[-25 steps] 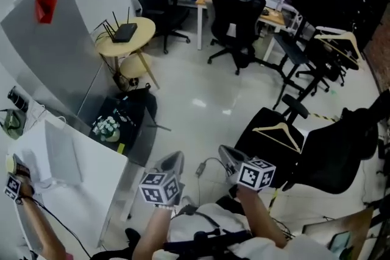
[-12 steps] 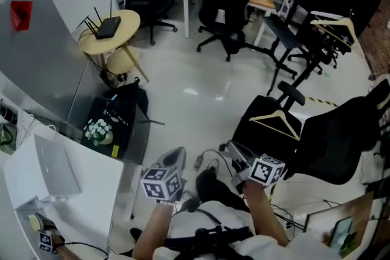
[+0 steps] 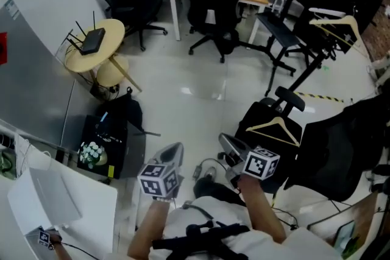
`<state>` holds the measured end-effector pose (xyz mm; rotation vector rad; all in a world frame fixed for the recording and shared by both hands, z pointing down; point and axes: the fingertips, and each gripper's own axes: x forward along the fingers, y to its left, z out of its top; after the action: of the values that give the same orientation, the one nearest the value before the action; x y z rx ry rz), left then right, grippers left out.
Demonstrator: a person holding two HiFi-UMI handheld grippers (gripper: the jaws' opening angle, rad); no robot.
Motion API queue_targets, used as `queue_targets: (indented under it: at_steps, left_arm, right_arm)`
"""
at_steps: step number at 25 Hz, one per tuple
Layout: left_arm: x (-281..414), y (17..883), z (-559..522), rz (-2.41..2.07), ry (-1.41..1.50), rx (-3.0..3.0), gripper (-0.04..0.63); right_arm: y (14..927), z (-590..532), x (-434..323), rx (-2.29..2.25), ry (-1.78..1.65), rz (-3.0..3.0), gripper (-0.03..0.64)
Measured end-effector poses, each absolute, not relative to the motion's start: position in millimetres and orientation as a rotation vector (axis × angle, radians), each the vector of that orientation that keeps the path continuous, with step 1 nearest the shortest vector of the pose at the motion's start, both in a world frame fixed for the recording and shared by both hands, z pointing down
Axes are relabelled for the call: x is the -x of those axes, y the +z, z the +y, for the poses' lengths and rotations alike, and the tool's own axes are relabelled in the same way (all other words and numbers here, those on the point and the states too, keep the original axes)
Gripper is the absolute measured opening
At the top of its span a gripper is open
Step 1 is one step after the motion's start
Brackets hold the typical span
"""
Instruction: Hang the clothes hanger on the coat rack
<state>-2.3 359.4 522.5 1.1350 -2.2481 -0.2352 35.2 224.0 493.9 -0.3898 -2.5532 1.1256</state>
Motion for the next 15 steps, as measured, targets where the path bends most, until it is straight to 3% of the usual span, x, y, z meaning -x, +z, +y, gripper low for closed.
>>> queue_targets:
  at_steps: [15]
  left_arm:
    - [62.4,529.1,239.8,-2.155,-0.135,-1.264,-0.002]
  right_arm:
    - [513.1,122.3,14.2,0.255,1.229,-2.572,0.006]
